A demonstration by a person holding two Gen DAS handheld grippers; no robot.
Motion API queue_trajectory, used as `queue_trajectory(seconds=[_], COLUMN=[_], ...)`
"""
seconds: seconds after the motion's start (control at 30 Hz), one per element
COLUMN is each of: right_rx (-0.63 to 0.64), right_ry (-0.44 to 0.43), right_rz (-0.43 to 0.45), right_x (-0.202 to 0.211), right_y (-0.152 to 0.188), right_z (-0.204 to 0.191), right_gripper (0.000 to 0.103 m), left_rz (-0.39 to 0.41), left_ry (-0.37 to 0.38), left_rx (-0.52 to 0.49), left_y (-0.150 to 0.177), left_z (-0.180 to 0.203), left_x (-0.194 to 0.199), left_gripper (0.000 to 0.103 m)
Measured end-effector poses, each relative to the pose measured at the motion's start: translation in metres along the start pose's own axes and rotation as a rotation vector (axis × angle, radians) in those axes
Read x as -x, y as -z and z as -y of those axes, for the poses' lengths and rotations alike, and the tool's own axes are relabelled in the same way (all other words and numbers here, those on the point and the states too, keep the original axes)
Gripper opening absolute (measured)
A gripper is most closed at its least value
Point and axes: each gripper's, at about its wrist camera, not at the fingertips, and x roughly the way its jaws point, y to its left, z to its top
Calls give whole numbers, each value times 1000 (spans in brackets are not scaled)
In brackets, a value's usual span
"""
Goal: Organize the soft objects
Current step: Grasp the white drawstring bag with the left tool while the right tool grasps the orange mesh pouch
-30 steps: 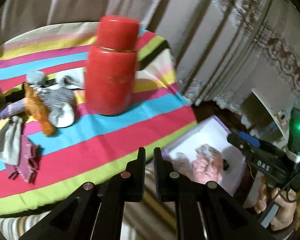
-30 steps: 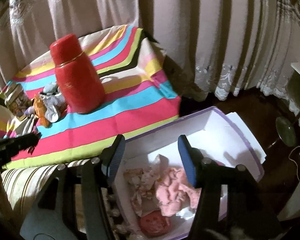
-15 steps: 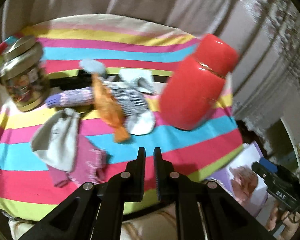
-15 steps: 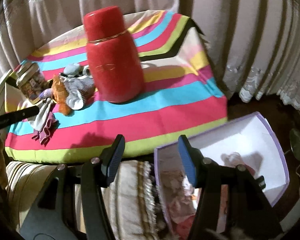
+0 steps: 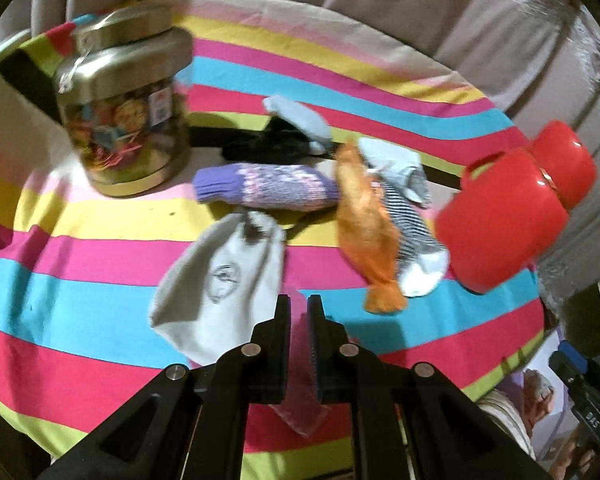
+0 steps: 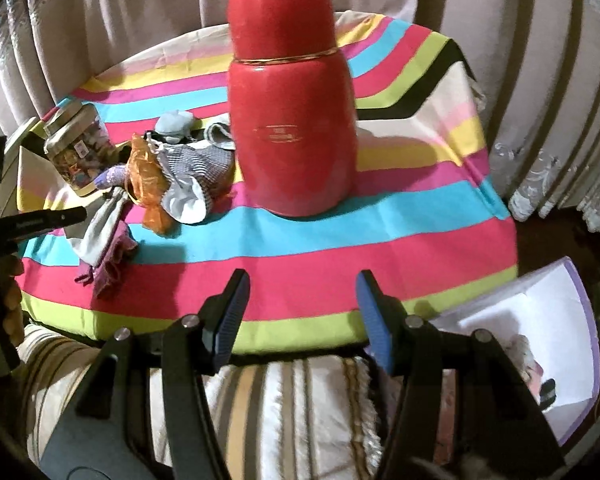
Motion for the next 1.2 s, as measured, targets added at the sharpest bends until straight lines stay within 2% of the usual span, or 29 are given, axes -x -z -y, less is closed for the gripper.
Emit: queue_trajectory(seconds=[0.3,0.33,0.37,0.4,0.43,0.47,0.63,0.7,0.73,0.8,0.83,0.97,1.07,1.2], right_rx=[75,84,92,98,105,111,131,140,147,161,168,176,173,199], right_ry=[-57,-63,-71,-78,-86,-95,-138,-157,-165,-180,-189,-207,-226,-225], right_rz=[-5,-4,-5,-7,-10,-12,-22,-25,-26,-27,-28,-23,0,13], right_x=[-22,-25,-27,-29,-32,-35,-49,-54,-56,-60,-63,-72,-78,-88], right_y=[-13,-15,-16,-16,-17,-18,-23,-24,-25,-26,-27,-33,-41,-49], right_z=[-39,-43,-48,-51,-56,-60,-81,-89,-94,-103,-109,-125,-137,-154], right_gripper=[59,59,59,59,59,59,59,59,59,59,59,59,59,59], left_rz=[-20,-24,-27,-21,-12,-3,-5,-17,-10,2,4,10,36,80], left_ry=[-71,-76,-82,-89,-96,-103,-108,-103,-111,-131,-138,-131,-100,-61], left_rx=[-4,-7,-11,-15,-20,-24,-43,-44,-52,-69,-73,-83,-41,6], left_y=[-5,-6,-6,-5,-5,-5,-5,-5,-4,-5,-5,-3,-3,-1], left_z=[-15,-15,-15,-15,-15,-14,-14,-16,-15,-14,-13,-15,-25,-35], left_x=[-26,-28,-31,-32,-33,-33,-42,-49,-50,-50,-50,-54,-48,-36], left_gripper=[12,20,32,39,54,62,62,61,57,42,31,12,6,5])
